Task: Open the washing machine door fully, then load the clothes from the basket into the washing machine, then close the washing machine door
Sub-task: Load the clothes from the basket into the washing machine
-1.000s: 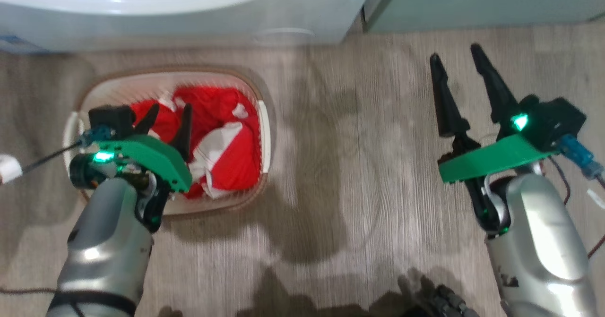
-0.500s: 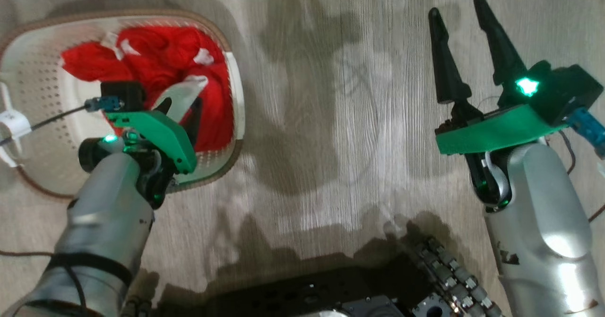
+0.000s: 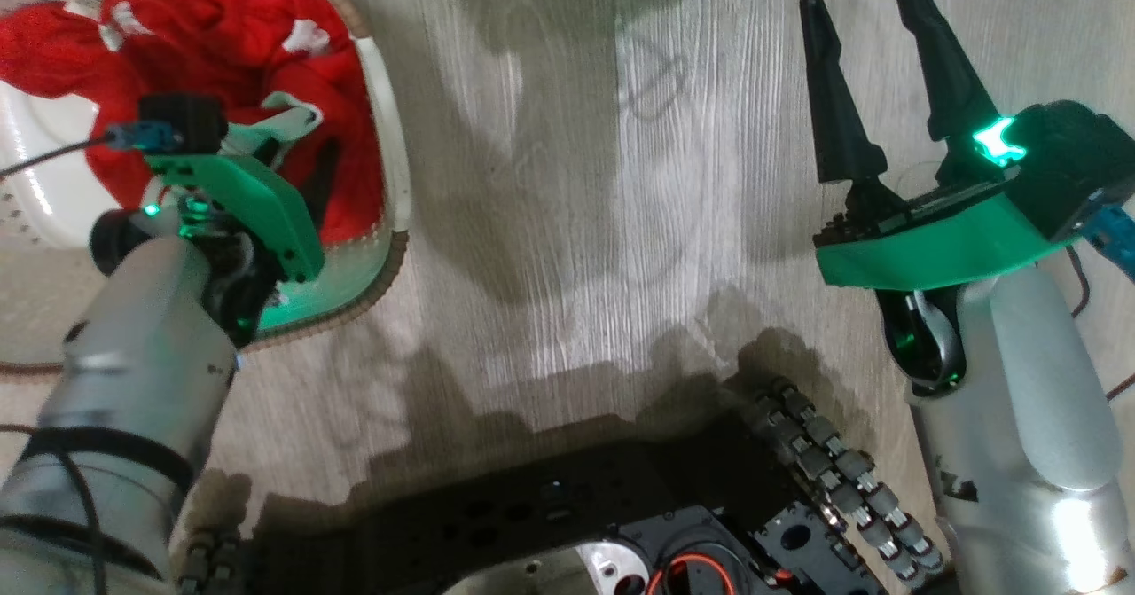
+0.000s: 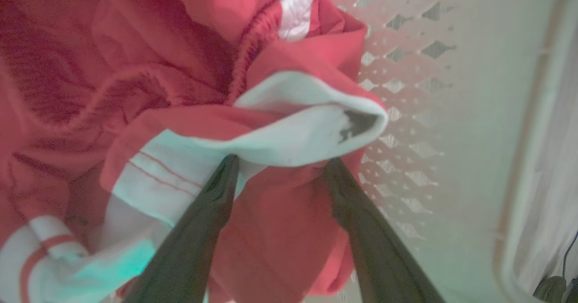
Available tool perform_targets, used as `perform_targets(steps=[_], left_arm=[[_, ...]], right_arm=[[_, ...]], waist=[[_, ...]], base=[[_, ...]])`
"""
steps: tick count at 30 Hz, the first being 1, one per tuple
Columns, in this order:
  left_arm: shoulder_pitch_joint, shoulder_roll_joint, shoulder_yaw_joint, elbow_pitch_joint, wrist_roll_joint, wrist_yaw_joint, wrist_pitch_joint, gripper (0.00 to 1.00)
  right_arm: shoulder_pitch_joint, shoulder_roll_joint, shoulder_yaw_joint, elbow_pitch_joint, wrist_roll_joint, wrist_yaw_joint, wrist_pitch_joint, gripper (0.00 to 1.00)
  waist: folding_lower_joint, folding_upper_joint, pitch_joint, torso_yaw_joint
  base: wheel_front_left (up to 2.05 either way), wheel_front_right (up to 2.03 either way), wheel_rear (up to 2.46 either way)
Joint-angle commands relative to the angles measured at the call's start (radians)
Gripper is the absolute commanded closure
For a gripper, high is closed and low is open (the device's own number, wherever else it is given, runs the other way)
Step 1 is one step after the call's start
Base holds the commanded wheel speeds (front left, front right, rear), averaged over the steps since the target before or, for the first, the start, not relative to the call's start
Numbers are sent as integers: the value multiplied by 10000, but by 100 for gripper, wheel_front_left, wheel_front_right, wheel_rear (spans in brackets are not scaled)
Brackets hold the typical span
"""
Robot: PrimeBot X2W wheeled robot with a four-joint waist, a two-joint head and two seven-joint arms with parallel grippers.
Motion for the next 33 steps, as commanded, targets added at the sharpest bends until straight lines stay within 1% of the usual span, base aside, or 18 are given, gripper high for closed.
perform_targets(steps=[1,7,13,14,15,18,23,28,33], left_arm=[[108,387,78,6,-107,-7,14,0],[-340,739,-439,161,-582,-7,214,0],[-636,1008,-920,370,-967,-7,530,0],[-673,1040,-1001,393,-1021,-7,587,51],[-710,1079,-1059,442,-1083,-7,637,100],[-822,1177,-1166,666,-1222,-7,632,100],[-717,1093,-1233,945,-1468,-7,250,100],[-522,1119,-1316,1239,-1501,-7,-509,100],[-392,951,-1340,1466,-1444,-7,-1377,100]], right_arm=[[289,49,188,-364,0,0,12,0],[362,49,211,-695,4,0,39,0],[431,49,322,-813,84,0,15,0],[441,49,335,-816,106,0,7,0],[450,49,344,-816,135,0,-3,0],[454,49,371,-775,234,0,-47,0],[449,49,350,-591,365,0,-157,0],[462,49,292,-386,395,0,-248,0],[448,49,452,-160,275,0,-286,0]], waist=[[-1,0,223,-157],[-1,0,659,-379],[-1,0,789,-534],[-1,0,786,-550],[-1,0,779,-563],[-1,0,729,-588],[-1,0,340,-470],[-1,0,-271,-181],[-1,0,-1031,194]], base=[[0,0,0],[0,0,0],[0,0,0],[0,0,0],[0,0,0],[0,0,0],[0,0,0],[0,0,0],[0,0,0]])
